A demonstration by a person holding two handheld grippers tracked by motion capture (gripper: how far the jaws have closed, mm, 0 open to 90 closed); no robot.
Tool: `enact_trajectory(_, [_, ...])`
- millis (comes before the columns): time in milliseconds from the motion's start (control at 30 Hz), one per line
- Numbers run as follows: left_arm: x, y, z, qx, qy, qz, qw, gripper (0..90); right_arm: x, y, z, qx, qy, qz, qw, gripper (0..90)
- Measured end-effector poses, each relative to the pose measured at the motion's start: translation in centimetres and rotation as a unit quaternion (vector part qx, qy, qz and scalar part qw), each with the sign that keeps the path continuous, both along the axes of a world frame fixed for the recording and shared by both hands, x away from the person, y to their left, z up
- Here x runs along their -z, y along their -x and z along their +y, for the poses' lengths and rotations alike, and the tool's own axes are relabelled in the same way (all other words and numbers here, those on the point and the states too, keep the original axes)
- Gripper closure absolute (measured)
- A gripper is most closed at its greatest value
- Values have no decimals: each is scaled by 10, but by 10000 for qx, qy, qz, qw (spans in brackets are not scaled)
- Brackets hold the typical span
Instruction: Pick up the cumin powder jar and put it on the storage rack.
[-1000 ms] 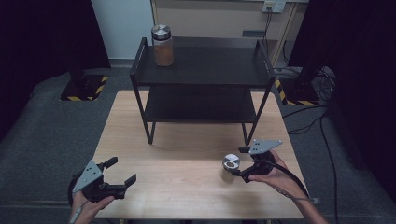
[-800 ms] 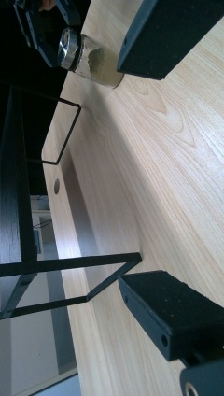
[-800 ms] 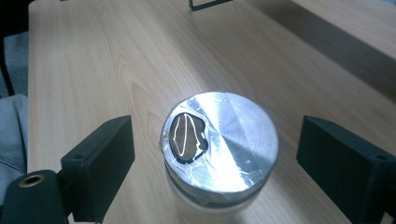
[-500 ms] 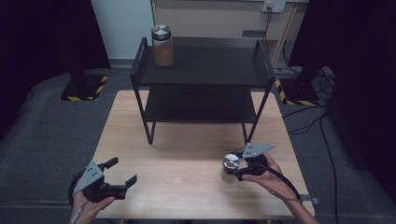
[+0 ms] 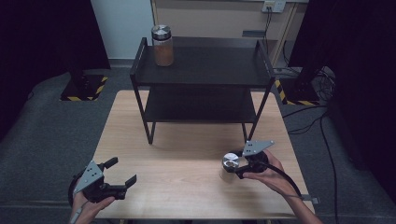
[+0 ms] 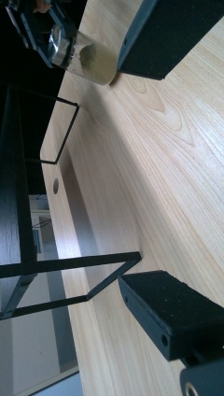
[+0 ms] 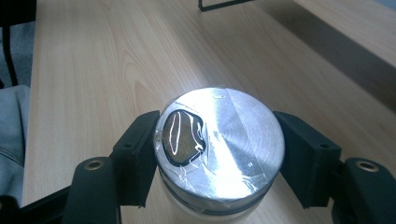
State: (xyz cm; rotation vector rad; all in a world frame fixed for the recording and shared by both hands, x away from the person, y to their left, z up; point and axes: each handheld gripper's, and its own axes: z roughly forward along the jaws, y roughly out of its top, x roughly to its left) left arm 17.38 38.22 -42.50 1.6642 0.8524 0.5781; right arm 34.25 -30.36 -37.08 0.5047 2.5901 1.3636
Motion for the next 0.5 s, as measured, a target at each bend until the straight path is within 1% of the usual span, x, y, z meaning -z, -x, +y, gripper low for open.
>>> enact_trajectory(67, [0, 0, 0, 4, -2, -10, 10000, 3, -8, -3, -1, -70, -13, 7, 10000, 353])
enact_trajectory(100, [0, 0, 0, 4, -2, -10, 10000, 3, -8, -3, -1, -70, -13, 7, 10000, 353])
enact_trajectory(167, [0, 0, 0, 3, 9, 2, 10000, 3, -15, -6, -1, -148, -30, -21, 9999, 353])
enact_trajectory(233, [0, 0, 0, 3, -23, 0, 10000, 3, -23, -10, -3, -222, -62, -16, 9997, 353])
enact_trajectory(267, [0, 0, 0, 2, -14, -9, 10000, 3, -32, -13, -3, -299, -73, -32, 9995, 353])
enact_trajectory(300, [0, 0, 0, 1, -2, -16, 10000, 3, -32, -13, -3, -299, -73, -32, 9995, 353])
enact_trajectory(500, [0, 1, 0, -22, 16, -43, 10000, 3, -61, -21, -3, -431, -103, -76, 9990, 353])
